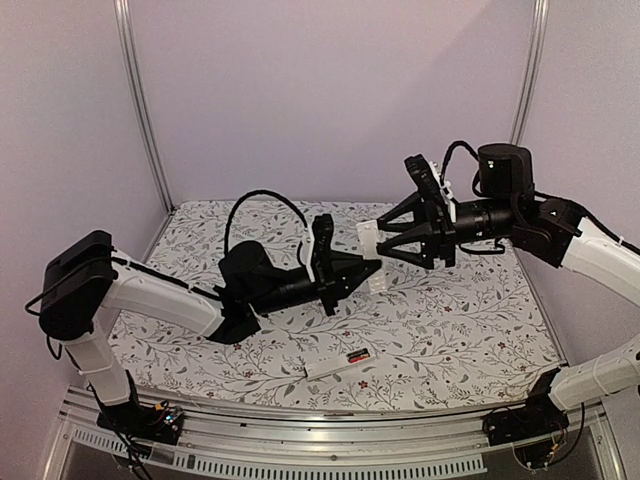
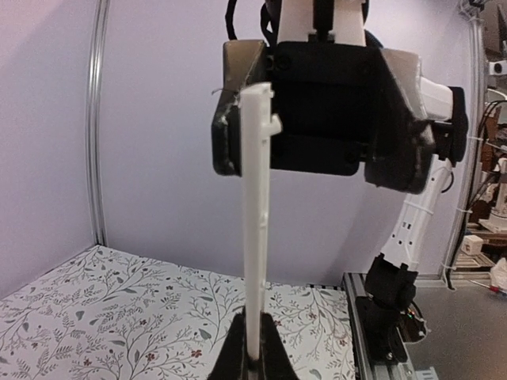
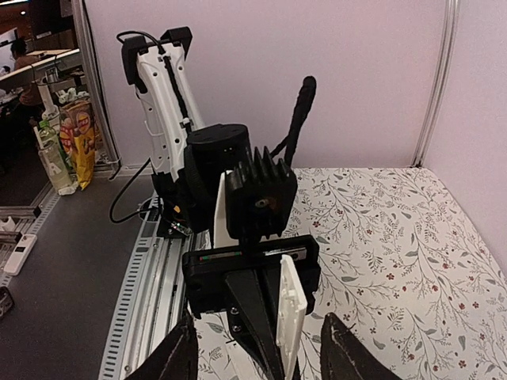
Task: Load the batteries into the remote control
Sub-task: Pass from the left arm to the right
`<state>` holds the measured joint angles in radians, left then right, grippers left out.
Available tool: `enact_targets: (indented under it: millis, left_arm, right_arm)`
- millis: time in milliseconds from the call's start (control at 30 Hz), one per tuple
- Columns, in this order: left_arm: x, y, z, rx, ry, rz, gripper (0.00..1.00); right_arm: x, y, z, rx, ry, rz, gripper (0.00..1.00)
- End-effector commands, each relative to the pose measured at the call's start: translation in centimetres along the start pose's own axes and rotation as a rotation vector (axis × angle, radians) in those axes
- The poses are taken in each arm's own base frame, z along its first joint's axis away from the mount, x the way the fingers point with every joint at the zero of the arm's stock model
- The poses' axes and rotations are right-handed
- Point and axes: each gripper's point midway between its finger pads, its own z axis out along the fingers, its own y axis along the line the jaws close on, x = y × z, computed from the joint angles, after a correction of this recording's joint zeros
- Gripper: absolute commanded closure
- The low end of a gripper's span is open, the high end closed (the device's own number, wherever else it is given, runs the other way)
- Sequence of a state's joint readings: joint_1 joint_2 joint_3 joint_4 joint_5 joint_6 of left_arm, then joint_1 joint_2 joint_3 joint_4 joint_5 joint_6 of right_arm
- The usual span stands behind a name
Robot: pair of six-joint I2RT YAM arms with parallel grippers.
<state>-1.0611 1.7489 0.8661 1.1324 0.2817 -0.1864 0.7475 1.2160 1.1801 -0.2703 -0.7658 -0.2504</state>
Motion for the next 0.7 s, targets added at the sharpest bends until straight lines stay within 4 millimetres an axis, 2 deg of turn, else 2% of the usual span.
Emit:
enact_targets:
  millis: [0,100,167,267,400,500,533,567,600,633,667]
  left_arm:
    - [-0.7,-2.4,-0.2,0.076,-0.016,0.042,1.00]
    - [-0.9,-2.8,-0.2,0.086,-0.017,0.050,1.00]
    - [-1.1,-3.1,-0.2,0.093,-0.017,0.053,1.00]
    - [-1.1,-3.4,-0.2,0.101,-0.015,0.053,1.00]
    - [-1.2,-3.4,-0.1,0.090,-0.013,0.049,1.00]
    - [-1.2,-3.2,0.2,0.068,-0.005,0.046,1.00]
    - [-1.2,-3.0,0.3,0.053,-0.002,0.042,0.92]
    - [-1.2,-2.5,0.3,0.017,-0.002,0.036,0.71]
    - [-1.2,-1.9,0.2,-0.025,-0.002,0.031,0.43]
    - [-1.3,-1.0,0.1,-0.087,-0.005,0.026,0.24]
    - [-1.5,-0.2,-0.1,-0.154,-0.010,0.025,0.13]
  right_arm:
    - [0.1,1.2,0.4,-0.070,-0.025,0.008,0.54]
    - [1.1,1.2,0.9,-0.073,0.013,0.041,0.63]
    - [1.8,1.2,1.2,-0.075,0.036,0.049,0.74]
    - [1.7,1.9,1.2,-0.110,0.033,0.045,0.87]
    - [1.8,2.1,1.2,-0.109,0.041,0.044,0.99]
    - [1.8,1.6,1.2,-0.082,0.042,0.063,1.00]
    - [1.6,1.4,1.2,-0.069,0.038,0.067,1.00]
    - [1.4,1.1,1.2,-0.048,0.033,0.083,1.00]
    - [1.3,0.4,1.2,-0.010,0.030,0.098,1.00]
    - [1.2,-0.2,1.2,0.029,0.022,0.108,1.00]
    - [1.1,-1.0,1.1,0.075,0.014,0.139,1.00]
